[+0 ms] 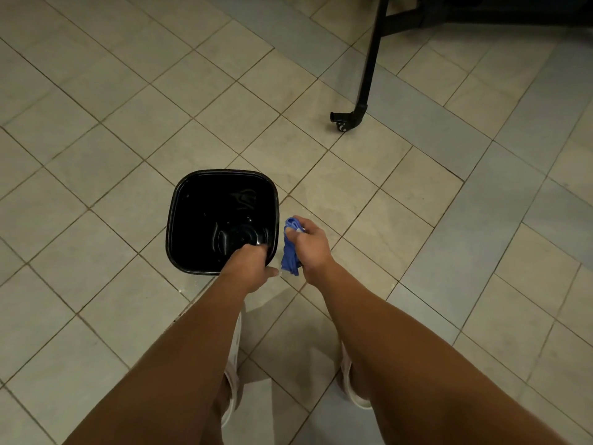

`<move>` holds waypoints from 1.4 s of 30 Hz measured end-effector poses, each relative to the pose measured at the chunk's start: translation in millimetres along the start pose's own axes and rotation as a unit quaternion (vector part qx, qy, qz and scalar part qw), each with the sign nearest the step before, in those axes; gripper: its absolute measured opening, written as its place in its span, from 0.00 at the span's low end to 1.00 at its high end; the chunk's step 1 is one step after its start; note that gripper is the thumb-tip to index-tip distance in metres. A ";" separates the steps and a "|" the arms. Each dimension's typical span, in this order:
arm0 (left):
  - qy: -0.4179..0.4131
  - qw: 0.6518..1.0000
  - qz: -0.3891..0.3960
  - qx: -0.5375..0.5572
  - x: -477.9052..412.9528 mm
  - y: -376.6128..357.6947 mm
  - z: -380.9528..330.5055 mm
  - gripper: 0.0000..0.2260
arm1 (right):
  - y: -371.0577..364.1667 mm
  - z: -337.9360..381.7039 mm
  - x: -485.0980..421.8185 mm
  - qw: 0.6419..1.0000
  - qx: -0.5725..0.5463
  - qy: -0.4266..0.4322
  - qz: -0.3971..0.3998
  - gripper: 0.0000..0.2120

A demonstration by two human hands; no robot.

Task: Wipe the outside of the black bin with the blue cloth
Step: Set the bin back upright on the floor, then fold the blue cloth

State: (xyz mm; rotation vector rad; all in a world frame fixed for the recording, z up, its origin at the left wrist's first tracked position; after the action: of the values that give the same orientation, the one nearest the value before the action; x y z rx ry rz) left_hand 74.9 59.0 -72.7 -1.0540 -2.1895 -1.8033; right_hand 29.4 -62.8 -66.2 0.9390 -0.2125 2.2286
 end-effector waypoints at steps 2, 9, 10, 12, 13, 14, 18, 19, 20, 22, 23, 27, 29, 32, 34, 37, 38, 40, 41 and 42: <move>-0.001 1.000 0.007 0.005 0.8 0.5 1.4 0.24 | 4.5 -2.6 -1.5 0.999 -0.016 -0.031 -0.017 0.22; -0.034 0.994 -0.097 0.042 7.2 40.4 -20.0 0.34 | 25.0 7.3 -4.7 0.987 -0.141 -0.073 -0.038 0.11; -0.042 0.992 -0.117 0.038 8.1 47.7 -27.4 0.34 | 27.1 9.8 -4.3 0.985 -0.153 -0.076 -0.039 0.10; -0.066 0.986 -0.141 0.052 11.6 58.6 -44.3 0.33 | 30.6 15.2 -4.0 0.983 -0.166 -0.075 -0.038 0.11; -0.080 0.984 -0.146 0.070 13.6 62.6 -52.4 0.33 | 32.1 18.2 -3.2 0.981 -0.173 -0.074 -0.034 0.11; -0.093 0.981 -0.143 0.092 14.7 65.0 -60.1 0.33 | 33.8 21.7 -2.4 0.980 -0.184 -0.073 -0.031 0.10; -0.121 0.964 -0.077 0.224 11.6 57.6 -79.4 0.32 | 41.6 33.8 -2.4 0.973 -0.226 -0.032 -0.012 0.07; -0.115 0.961 -0.071 0.241 10.1 56.0 -80.7 0.32 | 43.8 34.7 -2.2 0.973 -0.229 -0.029 -0.003 0.08; -0.108 0.959 -0.068 0.254 7.8 54.9 -81.7 0.31 | 46.4 35.2 -1.9 0.975 -0.218 -0.032 0.004 0.09; -0.094 0.953 -0.064 0.282 4.2 53.2 -84.2 0.28 | 53.4 36.9 0.0 0.989 -0.144 -0.040 0.005 0.09; -0.085 0.951 -0.066 0.291 2.5 52.8 -84.7 0.26 | 57.0 38.8 -0.2 0.994 -0.102 -0.036 -0.001 0.10; -0.026 0.934 -0.082 0.348 -5.3 52.2 -79.5 0.20 | 61.8 53.6 -3.9 0.999 -0.026 0.009 -0.023 0.12; 0.012 0.905 -0.053 0.421 -8.0 48.3 -76.5 0.19 | 58.0 56.5 -5.1 1.000 -0.005 0.008 -0.013 0.11; 0.047 0.869 -0.023 0.493 -7.0 46.6 -74.5 0.16 | 49.7 57.5 -6.2 0.999 -0.034 0.018 0.032 0.18; 0.068 0.844 -0.023 0.531 -6.4 47.2 -71.9 0.16 | 48.4 56.6 -6.2 0.998 -0.028 0.032 0.048 0.22; 0.106 0.819 -0.055 0.561 -7.6 49.8 -63.7 0.18 | 56.3 50.7 -10.9 0.999 -0.008 0.037 0.025 0.15; 0.115 0.810 -0.071 0.570 -8.4 51.5 -60.2 0.18 | 60.5 48.7 -12.4 0.999 -0.004 0.035 0.014 0.11; 0.129 0.797 -0.100 0.582 -9.2 55.0 -55.1 0.18 | 70.9 45.8 -13.6 1.000 -0.003 0.022 -0.008 0.07; 0.131 0.798 -0.115 0.577 -9.1 57.7 -53.6 0.18 | 77.2 44.2 -14.5 1.000 -0.002 0.014 -0.019 0.07; 0.130 0.806 -0.128 0.564 -8.9 59.5 -52.1 0.19 | 84.0 42.0 -15.1 1.000 0.001 0.006 -0.029 0.08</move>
State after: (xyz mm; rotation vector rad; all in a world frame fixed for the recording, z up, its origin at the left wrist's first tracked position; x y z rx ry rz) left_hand 98.3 11.3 -13.5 -0.2099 -2.5841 -0.3379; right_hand 5.2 -149.9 -36.7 0.9215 -0.1757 2.1820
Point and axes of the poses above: each hand's wrist, its own x-axis away from the middle knuckle, its own y-axis out of the back of the hand, z = x × y, the point moved 6 cm from there along -x, towards the middle knuckle, and after that the axes turned 9 degrees about -z, right-handed, at the moved point
